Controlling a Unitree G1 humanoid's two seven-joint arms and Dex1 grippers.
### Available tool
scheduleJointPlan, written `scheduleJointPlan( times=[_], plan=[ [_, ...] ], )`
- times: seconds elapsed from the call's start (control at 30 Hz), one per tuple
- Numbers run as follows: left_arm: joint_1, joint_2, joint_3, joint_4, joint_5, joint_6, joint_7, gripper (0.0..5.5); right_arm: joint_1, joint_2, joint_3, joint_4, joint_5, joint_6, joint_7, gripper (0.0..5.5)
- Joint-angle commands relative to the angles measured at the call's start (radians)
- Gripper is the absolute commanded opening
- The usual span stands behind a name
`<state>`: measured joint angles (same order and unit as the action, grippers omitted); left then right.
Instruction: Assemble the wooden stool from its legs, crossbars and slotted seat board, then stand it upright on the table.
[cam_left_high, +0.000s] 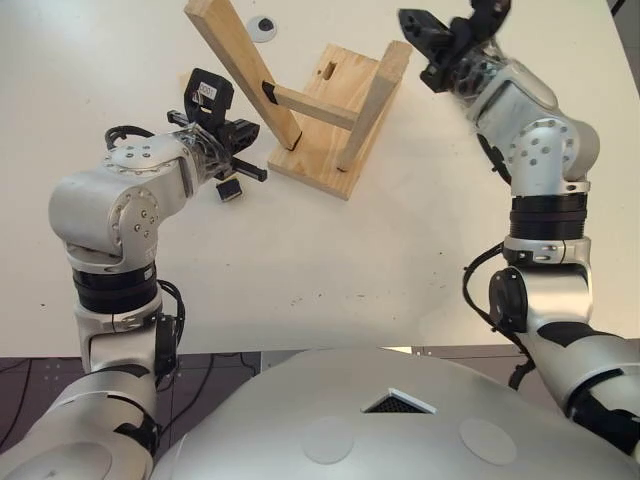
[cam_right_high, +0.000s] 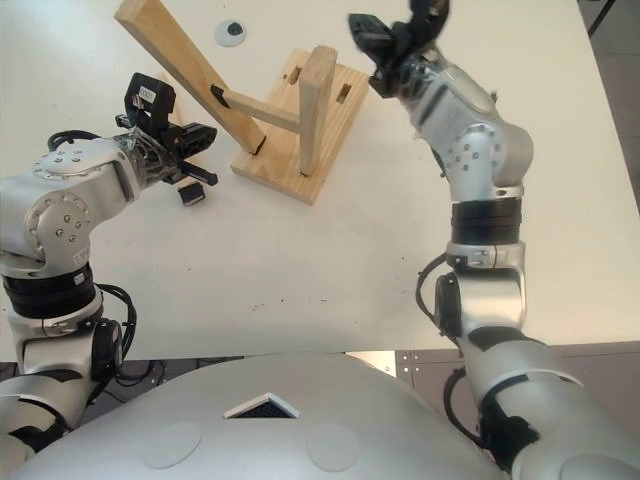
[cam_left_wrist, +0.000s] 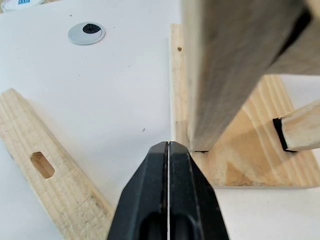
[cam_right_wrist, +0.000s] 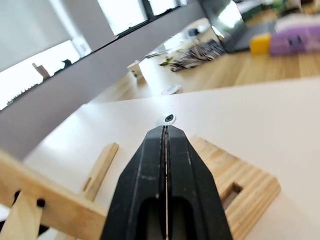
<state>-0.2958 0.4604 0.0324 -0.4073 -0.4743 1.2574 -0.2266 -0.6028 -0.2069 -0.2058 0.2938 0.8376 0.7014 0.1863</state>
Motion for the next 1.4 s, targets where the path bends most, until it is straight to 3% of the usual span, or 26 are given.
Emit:
scheduleJointPlan(
  times=[0.03,0.17,0.23,0.43,0.63,0.7,0.83,0.93,1.07,1.2,1.4],
  plan=[
    [0.022,-0.033,-0.026,0.014,0.016,-0.032,-0.005,0.0,-0.085,-0.042,-0.079,0.128,0.035,0.078,0.006,0.02],
    [0.027,-0.042,-0.034,0.007,0.017,-0.032,-0.017,0.0,0.053,-0.16,0.311,-0.035,-0.274,-0.036,0.26,0.02],
    [0.024,-0.042,-0.034,0.017,0.02,-0.038,-0.022,0.0,0.121,-0.197,0.452,-0.122,-0.382,-0.115,0.372,0.02],
    [-0.015,-0.044,-0.063,0.153,0.068,-0.132,-0.046,0.0,0.235,-0.222,0.628,-0.376,-0.489,-0.186,0.547,0.02],
    [-0.255,-0.156,-0.115,0.54,0.139,-0.351,-0.106,0.0,0.213,-0.135,0.736,-0.549,-0.525,-0.133,0.563,0.02],
    [-0.291,-0.178,-0.111,0.606,0.156,-0.391,-0.109,0.0,0.196,-0.126,0.748,-0.545,-0.549,-0.134,0.561,0.02],
    [-0.224,-0.085,-0.037,0.57,0.202,-0.428,-0.086,0.0,0.184,-0.238,0.617,-0.579,-0.526,-0.091,0.602,0.02],
    [-0.159,0.001,0.049,0.462,0.216,-0.388,-0.067,0.0,0.144,-0.372,0.506,-0.574,-0.511,-0.061,0.669,0.02],
    [-0.036,0.083,0.086,0.247,0.155,-0.258,-0.135,0.0,0.048,-0.493,0.472,-0.429,-0.593,-0.13,0.747,0.02],
    [0.065,0.137,0.042,-0.012,0.005,-0.081,-0.263,0.0,-0.001,-0.417,0.565,-0.131,-0.81,-0.351,0.62,0.02],
    [0.128,0.221,-0.023,-0.172,-0.055,0.029,-0.306,0.0,-0.078,-0.215,0.574,0.347,-0.931,-0.614,0.418,0.02]
  ],
)
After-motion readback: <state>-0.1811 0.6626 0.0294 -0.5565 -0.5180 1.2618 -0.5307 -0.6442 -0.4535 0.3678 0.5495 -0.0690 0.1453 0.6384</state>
